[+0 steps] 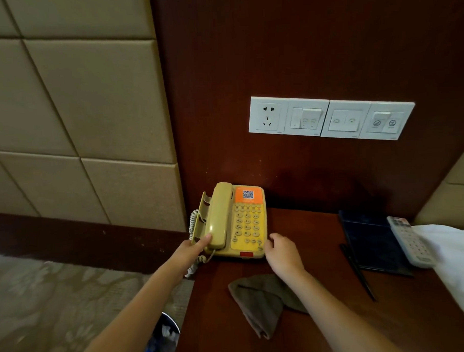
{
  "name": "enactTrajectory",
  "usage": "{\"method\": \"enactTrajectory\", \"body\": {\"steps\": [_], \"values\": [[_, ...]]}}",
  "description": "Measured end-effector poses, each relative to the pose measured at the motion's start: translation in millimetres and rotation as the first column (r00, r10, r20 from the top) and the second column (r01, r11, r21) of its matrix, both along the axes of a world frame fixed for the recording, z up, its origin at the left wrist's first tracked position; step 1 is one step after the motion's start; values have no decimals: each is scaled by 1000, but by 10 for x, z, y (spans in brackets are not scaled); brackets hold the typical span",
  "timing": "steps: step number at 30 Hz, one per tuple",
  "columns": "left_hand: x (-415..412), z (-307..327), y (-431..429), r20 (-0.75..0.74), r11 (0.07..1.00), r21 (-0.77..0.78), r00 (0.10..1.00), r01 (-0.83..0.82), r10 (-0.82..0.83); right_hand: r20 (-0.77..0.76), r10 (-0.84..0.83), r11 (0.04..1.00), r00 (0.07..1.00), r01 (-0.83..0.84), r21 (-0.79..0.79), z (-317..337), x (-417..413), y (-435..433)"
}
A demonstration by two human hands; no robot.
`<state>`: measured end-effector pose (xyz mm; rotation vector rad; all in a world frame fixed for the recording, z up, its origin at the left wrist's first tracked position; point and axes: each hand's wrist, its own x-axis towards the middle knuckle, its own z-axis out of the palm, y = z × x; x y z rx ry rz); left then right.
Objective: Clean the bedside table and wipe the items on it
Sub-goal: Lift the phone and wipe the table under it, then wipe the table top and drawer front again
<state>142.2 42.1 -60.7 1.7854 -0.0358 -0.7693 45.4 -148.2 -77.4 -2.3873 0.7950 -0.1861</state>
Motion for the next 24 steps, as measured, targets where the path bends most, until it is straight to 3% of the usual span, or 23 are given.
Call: {"method": "enactTrajectory", "body": {"steps": [3,6,8,10,12,14,16,20,22,24], "values": [[-65,-2,-32,69,995,61,995,-79,75,-121,77,982,990,-96,-162,34,-249,-35],[-305,-36,-105,311,918,302,937,-256,158,-366,155,838,918,-318,-443,62,-545,-33],[-614,-84,-186,598,872,342,797,-350,85,-386,182,755,904,-380,-534,62,-695,0],[-993,-127,-327,762,911,331,639,-246,-105,-368,209,769,906,-385,-510,36,-814,44],[-1295,-233,-504,771,891,450,531,-64,-351,-411,249,817,877,-418,-398,-34,-925,66],[-1494,-356,-657,696,818,575,509,28,-506,-494,268,846,827,-447,-290,-97,-1037,39],[-1599,-462,-738,633,761,646,521,52,-572,-543,255,861,800,-443,-249,-112,-1143,-32],[-1582,-574,-734,536,630,769,430,106,-726,-559,236,863,795,-436,-256,-96,-1307,-141],[-1534,-535,-719,531,632,761,418,148,-737,-545,246,857,801,-443,-264,-93,-1366,-152],[-1494,-465,-709,548,689,697,472,200,-691,-541,276,848,795,-466,-253,-85,-1434,-147]]}}
